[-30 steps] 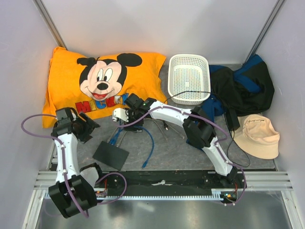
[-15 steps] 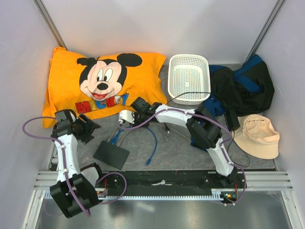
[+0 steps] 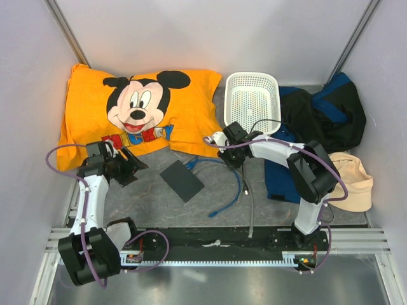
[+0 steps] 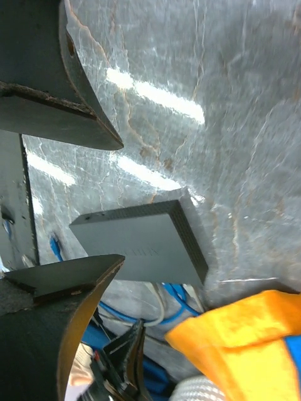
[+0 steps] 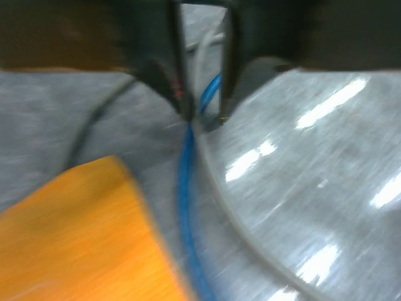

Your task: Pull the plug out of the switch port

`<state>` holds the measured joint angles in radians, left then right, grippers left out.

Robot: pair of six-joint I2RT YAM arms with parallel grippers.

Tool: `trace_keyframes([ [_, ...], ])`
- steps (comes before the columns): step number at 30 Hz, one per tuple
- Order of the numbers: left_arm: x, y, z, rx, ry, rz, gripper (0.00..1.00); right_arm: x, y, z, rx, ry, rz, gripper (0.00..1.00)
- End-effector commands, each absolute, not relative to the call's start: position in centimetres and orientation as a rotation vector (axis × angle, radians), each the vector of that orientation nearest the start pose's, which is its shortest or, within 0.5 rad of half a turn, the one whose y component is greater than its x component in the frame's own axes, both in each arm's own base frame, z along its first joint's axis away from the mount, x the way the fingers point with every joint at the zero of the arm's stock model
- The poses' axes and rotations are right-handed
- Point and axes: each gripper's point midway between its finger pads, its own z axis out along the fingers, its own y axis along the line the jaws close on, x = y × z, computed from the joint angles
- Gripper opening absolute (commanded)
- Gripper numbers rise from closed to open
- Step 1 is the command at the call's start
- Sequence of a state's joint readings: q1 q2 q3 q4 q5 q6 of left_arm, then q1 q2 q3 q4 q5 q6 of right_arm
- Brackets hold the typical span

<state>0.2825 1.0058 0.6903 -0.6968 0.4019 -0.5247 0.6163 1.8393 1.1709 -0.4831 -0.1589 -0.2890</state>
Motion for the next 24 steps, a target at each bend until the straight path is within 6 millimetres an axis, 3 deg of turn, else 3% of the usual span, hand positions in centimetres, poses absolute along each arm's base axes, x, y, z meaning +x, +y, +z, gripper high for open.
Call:
trace_keyframes([
  [1, 24.8, -3.9, 11.5, -0.657, 2.431, -0.662, 0.75, 24.8, 23.6, 2.5, -1.334, 2.611, 0.484, 0.42],
  [3, 25.2, -4.5, 12.3, -0.574, 2.427, -0.663, 0.75, 27.1, 25.2, 5.1, -1.322, 2.522, 0.467, 0.55],
  [5, 25.1, -5.2, 12.5, -0.533, 2.429, -0.679, 0.75, 29.9, 26.9, 8.3, -1.293, 2.416, 0.455, 0.61],
  [8, 24.5, -5.7, 11.5, -0.563, 2.466, -0.703, 0.75, 31.2, 29.3, 11.0, -1.298, 2.324, 0.535, 0.67],
  [16, 23.3, -7.0, 8.0, -0.736, 2.561, -0.816, 0.62, 27.7, 33.4, 9.3, -1.363, 2.371, 0.673, 0.66],
  [17, 23.2, -7.1, 7.7, -0.745, 2.566, -0.826, 0.59, 27.2, 33.8, 9.2, -1.378, 2.371, 0.692, 0.64],
  [18, 23.0, -7.3, 7.4, -0.756, 2.577, -0.837, 0.49, 26.5, 34.1, 9.0, -1.387, 2.384, 0.708, 0.62],
  [19, 22.9, -7.4, 7.1, -0.761, 2.583, -0.844, 0.34, 25.9, 34.5, 8.4, -1.400, 2.401, 0.726, 0.59],
  [20, 22.8, -7.7, 6.9, -0.751, 2.590, -0.860, 0.03, 25.5, 34.6, 8.0, -1.398, 2.421, 0.740, 0.51],
  [22, 22.7, -8.0, 6.7, -0.764, 2.605, -0.885, 0.02, 25.2, 34.9, 6.7, -1.404, 2.448, 0.713, 0.32],
  [23, 22.7, -8.2, 6.7, -0.764, 2.609, -0.888, 0.02, 25.5, 34.5, 5.7, -1.399, 2.463, 0.636, 0.08],
  [24, 22.6, -8.1, 6.3, -0.782, 2.623, -0.882, 0.02, 25.9, 34.5, 5.3, -1.392, 2.460, 0.586, 0.00],
])
